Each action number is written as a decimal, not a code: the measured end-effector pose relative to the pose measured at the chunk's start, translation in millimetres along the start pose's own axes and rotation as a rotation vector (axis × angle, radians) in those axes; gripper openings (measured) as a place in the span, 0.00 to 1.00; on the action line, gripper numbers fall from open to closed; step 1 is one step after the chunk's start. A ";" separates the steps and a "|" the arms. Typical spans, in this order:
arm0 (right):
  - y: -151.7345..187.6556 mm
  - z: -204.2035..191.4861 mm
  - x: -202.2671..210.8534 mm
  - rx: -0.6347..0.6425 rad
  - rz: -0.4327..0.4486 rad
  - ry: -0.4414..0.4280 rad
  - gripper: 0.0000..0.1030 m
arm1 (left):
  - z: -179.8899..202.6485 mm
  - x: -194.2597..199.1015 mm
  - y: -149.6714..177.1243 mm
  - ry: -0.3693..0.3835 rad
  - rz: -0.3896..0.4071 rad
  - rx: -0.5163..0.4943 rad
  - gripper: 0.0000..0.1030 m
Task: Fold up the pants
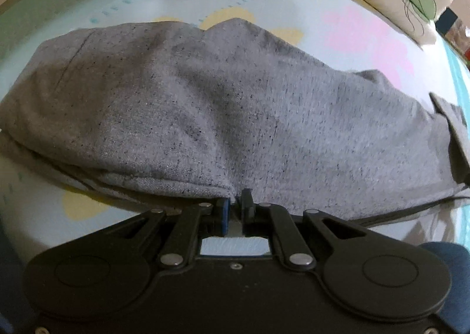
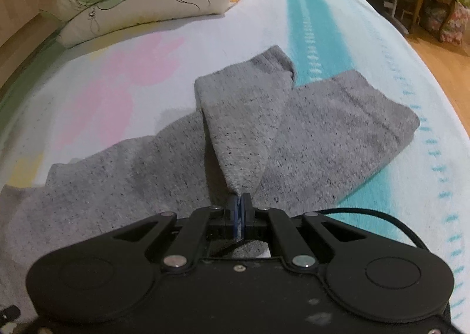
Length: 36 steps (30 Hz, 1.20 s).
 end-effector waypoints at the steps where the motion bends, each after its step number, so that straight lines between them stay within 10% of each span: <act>1: 0.7 1.1 -2.6 -0.010 -0.006 0.000 0.02 | -1.1 -0.8 2.2 -0.003 -0.002 -0.003 0.11; 10: 4.1 15.9 2.7 -0.074 -0.039 -0.018 0.16 | 5.9 2.4 2.6 0.024 -0.065 -0.072 0.35; 23: 53.6 93.9 81.0 -0.221 -0.028 0.050 0.20 | 12.3 42.0 2.4 0.065 0.035 -0.193 0.36; 36: 24.3 14.5 39.5 0.006 0.093 0.041 0.27 | 57.1 38.0 -60.8 0.101 0.111 -0.231 0.44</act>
Point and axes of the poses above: each gripper's, at about its wrist camera, not at the fingertips, and x roughly against the way its jaws point, z to its right, y to its underside, the point moved 8 cm from there along -x, roughly the way its jaws point, and after that the axes turned 5 degrees about -z, right-handed, at the moved point
